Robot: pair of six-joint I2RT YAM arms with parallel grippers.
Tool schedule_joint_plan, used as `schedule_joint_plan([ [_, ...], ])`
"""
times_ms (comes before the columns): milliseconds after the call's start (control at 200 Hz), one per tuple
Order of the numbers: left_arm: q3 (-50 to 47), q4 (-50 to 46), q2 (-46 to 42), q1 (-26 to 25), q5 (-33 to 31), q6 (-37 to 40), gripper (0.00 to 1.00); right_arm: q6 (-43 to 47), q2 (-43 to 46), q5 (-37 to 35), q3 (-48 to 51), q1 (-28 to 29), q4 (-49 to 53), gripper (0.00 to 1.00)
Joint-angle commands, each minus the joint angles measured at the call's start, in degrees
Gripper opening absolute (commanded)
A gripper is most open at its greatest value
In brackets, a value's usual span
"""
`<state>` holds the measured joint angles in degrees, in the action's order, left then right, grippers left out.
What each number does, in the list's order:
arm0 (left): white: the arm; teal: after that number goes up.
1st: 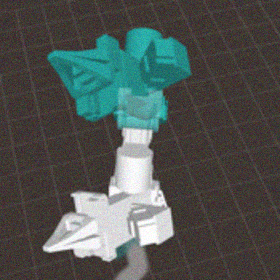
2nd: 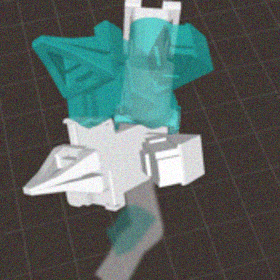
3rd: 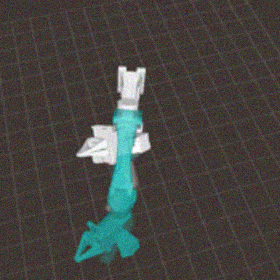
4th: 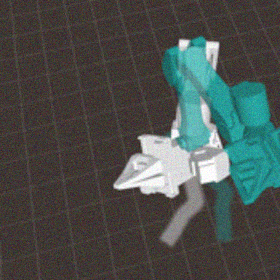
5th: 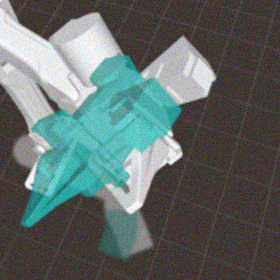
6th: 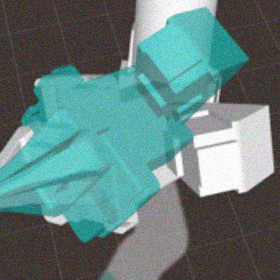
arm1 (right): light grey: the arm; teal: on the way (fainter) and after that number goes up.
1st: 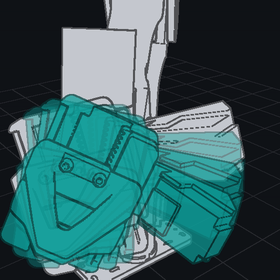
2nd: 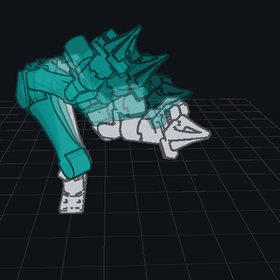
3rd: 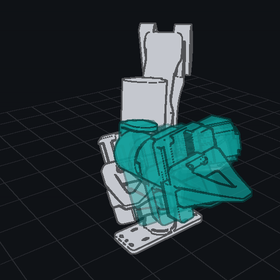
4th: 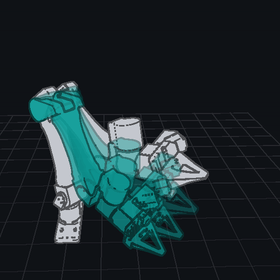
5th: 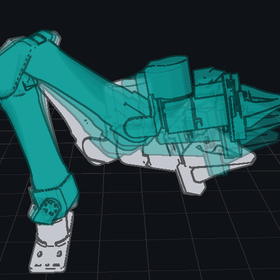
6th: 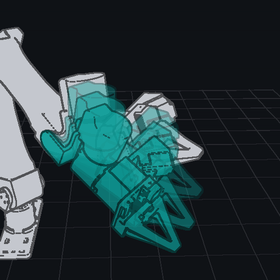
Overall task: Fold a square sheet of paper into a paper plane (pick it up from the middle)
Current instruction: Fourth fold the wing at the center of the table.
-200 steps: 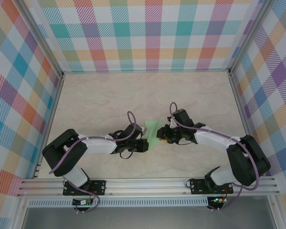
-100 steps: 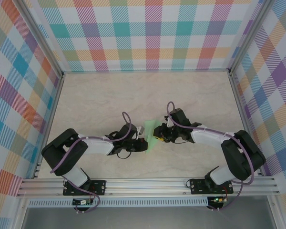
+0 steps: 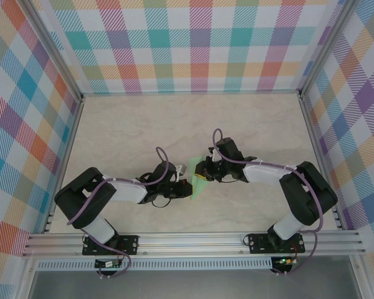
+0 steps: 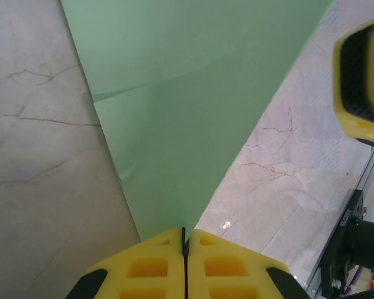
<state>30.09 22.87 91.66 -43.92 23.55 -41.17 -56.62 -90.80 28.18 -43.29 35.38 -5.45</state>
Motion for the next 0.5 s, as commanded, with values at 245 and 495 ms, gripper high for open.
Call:
schedule_joint_plan([
  [245, 0.9, -1.3, 2.4, 1.4, 3.0, -1.6, 0.05, -1.3, -5.0, -0.3, -3.6, 0.5, -1.2, 0.14],
  [495, 0.1, 0.3, 3.0, 2.4, 2.9, -4.5, 0.05, 0.2, -6.6, -1.2, -4.6, 0.5, 0.5, 0.14],
])
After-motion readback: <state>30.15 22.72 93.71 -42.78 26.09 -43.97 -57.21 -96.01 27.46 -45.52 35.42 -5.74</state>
